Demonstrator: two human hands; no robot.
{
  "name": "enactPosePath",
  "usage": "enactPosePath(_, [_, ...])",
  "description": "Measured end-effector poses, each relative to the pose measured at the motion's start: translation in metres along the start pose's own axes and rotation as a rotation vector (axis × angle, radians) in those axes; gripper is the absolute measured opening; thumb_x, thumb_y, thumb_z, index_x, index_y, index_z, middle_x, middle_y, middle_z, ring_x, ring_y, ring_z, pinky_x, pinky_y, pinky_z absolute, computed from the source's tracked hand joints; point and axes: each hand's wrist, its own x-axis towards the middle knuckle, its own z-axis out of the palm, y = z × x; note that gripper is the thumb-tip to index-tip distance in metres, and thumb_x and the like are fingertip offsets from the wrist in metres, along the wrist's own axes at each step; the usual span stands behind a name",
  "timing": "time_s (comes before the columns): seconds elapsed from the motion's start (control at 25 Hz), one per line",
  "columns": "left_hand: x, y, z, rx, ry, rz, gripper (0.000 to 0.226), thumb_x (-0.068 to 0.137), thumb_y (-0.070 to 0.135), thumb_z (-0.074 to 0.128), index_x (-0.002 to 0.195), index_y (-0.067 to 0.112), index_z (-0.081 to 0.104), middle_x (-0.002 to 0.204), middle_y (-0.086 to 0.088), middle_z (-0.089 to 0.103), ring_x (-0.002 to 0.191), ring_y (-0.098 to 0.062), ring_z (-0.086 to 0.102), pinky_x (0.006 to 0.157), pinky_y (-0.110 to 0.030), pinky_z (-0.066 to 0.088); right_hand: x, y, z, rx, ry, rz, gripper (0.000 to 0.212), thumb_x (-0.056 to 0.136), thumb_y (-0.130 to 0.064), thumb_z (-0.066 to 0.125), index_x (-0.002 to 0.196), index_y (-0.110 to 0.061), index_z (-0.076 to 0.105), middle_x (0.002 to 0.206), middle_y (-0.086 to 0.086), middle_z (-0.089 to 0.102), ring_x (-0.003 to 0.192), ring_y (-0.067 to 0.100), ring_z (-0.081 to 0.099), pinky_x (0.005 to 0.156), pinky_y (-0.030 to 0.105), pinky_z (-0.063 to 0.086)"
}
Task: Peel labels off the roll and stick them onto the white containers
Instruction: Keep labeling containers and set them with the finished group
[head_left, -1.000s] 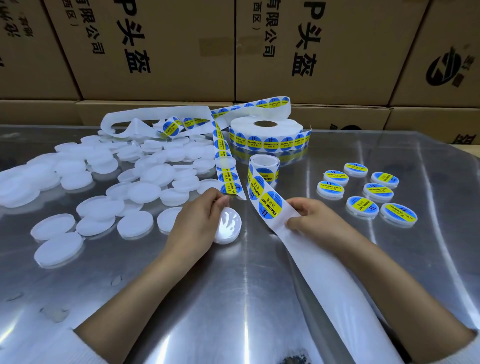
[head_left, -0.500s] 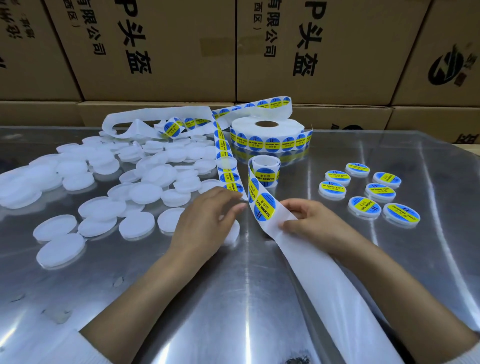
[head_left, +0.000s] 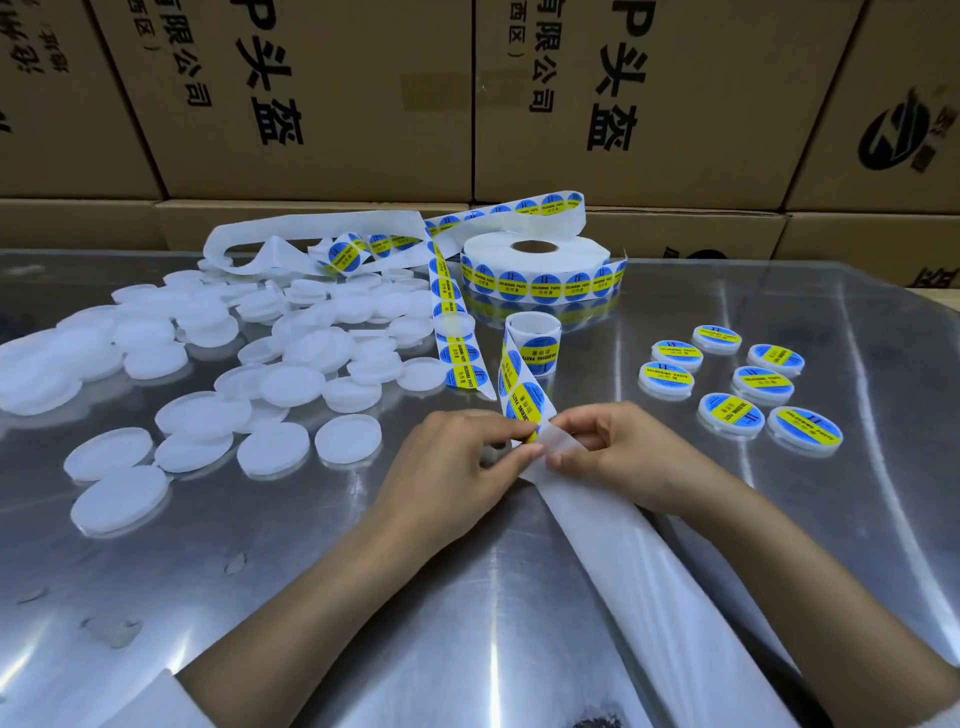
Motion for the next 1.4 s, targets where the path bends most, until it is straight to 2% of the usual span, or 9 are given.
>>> enactPosePath(0.2, [0.004,-0.003,-0.011,-0.137,0.198,-0.042,0.01,0.087,0.019,0.067,0.087,0.023,0.076,0.084,0.019,0.072,0.078,0.002,0.064,0.076,-0.025,0.051,-0.003,0.0,-0.017,-0.234,0.106,0.129,0.028,0.081,0.001,0.056,0.077,-0.026,0.066,0.079,-0.003,0.07,0.067,0.004,0.058,0.063,0.019,0.045])
enactPosePath(0.4, [0.012,0.0,-0.035,-0.437,0.415,-0.124,0.005,0.085,0.031,0.067,0.089,0.033,0.069,0.084,0.025,0.069,0.075,0.004,0.062,0.072,-0.012,0.047,-0.003,-0.003,-0.019,-0.163,0.317,0.165,0.023,0.083,-0.017,0.068,0.105,-0.019,0.06,0.094,-0.004,0.062,0.073,0.001,0.054,0.055,0.004,0.04])
enactPosePath(0.52, [0.01,0.005,-0.037,-0.416,0.331,-0.078,0.024,0.076,0.042,0.072,0.098,0.035,0.066,0.089,0.021,0.069,0.078,0.001,0.061,0.078,-0.016,0.046,-0.007,-0.021,-0.013,-0.005,0.506,-0.001,0.02,0.088,-0.033,0.062,0.082,-0.015,0.068,0.075,-0.008,0.064,0.064,-0.001,0.051,0.051,0.004,0.035])
enactPosePath(0.64, [0.008,0.007,-0.034,-0.354,0.244,-0.008,0.039,0.068,0.049,0.07,0.103,0.034,0.063,0.095,0.013,0.067,0.084,-0.002,0.059,0.08,-0.013,0.042,-0.015,-0.04,-0.001,0.09,0.225,0.027,0.046,0.083,-0.055,0.049,0.068,-0.018,0.072,0.059,-0.008,0.064,0.05,-0.002,0.045,0.046,0.008,0.032])
enactPosePath(0.76, [0.007,0.005,-0.034,-0.325,0.188,0.008,0.048,0.064,0.055,0.063,0.107,0.035,0.06,0.1,0.011,0.065,0.088,-0.001,0.057,0.083,-0.013,0.041,-0.017,-0.041,0.007,0.041,-0.027,0.049,0.054,0.071,-0.068,0.044,0.071,-0.024,0.074,0.072,-0.005,0.071,0.055,0.003,0.044,0.052,0.016,0.033])
enactPosePath(0.92, [0.008,-0.001,-0.032,-0.283,0.134,-0.006,0.059,0.063,0.054,0.069,0.115,0.03,0.058,0.102,0.011,0.065,0.091,0.001,0.057,0.082,-0.009,0.039,-0.015,-0.033,0.004,0.127,-0.041,0.002,0.026,0.075,-0.047,0.07,0.072,-0.021,0.069,0.079,-0.004,0.07,0.058,0.001,0.045,0.056,0.016,0.034])
enactPosePath(1.04, [0.012,-0.011,-0.035,-0.195,0.049,-0.051,0.06,0.062,0.057,0.07,0.115,0.034,0.057,0.104,0.014,0.063,0.094,0.003,0.055,0.081,-0.01,0.038,-0.013,-0.029,0.003,0.177,0.067,0.014,0.018,0.081,-0.032,0.068,0.067,-0.021,0.064,0.07,-0.002,0.058,0.058,0.002,0.044,0.056,0.018,0.032])
enactPosePath(1.24, [0.011,-0.033,-0.042,0.334,-0.272,-0.182,0.09,0.046,0.085,0.056,0.123,0.038,0.053,0.114,0.015,0.055,0.11,-0.008,0.049,0.095,-0.032,0.043,-0.011,-0.029,0.002,0.229,0.263,0.051,0.02,0.086,-0.031,0.064,0.068,-0.022,0.064,0.07,-0.007,0.061,0.065,0.003,0.05,0.06,0.016,0.039])
enactPosePath(1.4, [0.01,-0.04,-0.04,0.353,-0.264,-0.193,0.06,0.063,0.066,0.071,0.113,0.034,0.06,0.107,0.012,0.056,0.106,-0.009,0.051,0.087,-0.025,0.04,-0.012,-0.029,0.004,0.278,0.272,0.026,0.012,0.085,-0.03,0.064,0.078,-0.021,0.066,0.079,-0.007,0.066,0.072,0.003,0.057,0.062,0.014,0.047])
